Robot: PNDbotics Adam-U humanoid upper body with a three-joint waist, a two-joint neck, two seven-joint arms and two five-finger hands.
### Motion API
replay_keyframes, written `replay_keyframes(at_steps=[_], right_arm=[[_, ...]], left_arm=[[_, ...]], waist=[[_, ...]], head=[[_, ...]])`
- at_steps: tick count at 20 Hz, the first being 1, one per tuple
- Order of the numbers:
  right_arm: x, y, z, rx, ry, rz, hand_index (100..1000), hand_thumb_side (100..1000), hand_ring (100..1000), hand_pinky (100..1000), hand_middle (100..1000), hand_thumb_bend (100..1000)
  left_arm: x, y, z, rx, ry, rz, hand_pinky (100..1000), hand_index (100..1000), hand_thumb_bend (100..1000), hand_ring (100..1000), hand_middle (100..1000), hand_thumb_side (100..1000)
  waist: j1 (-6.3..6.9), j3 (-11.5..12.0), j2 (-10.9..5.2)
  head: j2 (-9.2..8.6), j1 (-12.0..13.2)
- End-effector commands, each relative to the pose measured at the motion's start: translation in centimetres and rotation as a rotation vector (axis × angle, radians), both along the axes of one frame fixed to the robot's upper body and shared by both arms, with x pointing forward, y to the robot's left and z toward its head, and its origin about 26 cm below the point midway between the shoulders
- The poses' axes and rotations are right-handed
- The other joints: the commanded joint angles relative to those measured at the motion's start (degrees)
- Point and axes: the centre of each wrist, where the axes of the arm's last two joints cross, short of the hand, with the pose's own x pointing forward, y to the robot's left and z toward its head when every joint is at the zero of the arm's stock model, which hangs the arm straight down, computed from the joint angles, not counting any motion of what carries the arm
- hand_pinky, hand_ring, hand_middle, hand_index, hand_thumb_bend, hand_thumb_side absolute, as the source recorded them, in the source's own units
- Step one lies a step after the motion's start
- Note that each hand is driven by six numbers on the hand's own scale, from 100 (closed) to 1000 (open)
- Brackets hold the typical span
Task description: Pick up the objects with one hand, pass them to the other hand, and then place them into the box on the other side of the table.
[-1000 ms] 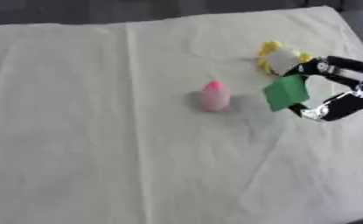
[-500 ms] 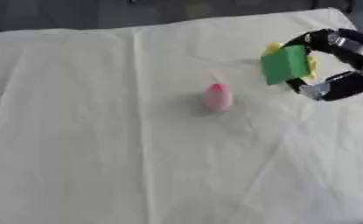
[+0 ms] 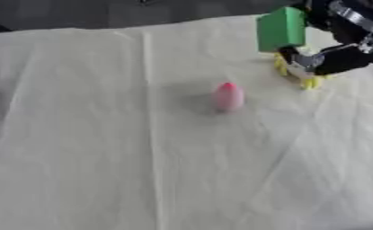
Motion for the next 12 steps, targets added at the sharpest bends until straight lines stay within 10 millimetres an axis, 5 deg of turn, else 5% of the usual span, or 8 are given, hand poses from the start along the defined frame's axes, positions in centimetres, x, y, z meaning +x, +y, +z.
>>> replay_keyframes(at_steps=[1,12], right_arm=[[0.5,0.4,0.5,-0.002,0.009,-0.014,519,100,595,876,404,100],[2.7,2.1,-0.4,0.015,0.100,0.006,515,141,588,880,401,100]], left_arm=[[-0.7,0.0,2.2,0.100,-0.038,0.003,752,770,100,716,657,585],[-1.1,-3.3,5.2,0.365,-0.030,-0.070,766,783,100,727,675,465]], waist=[[0.75,0.11,-2.07],[1.72,1.61,-2.52]], head=[[0.37,-0.16],[-0.16,-1.22]])
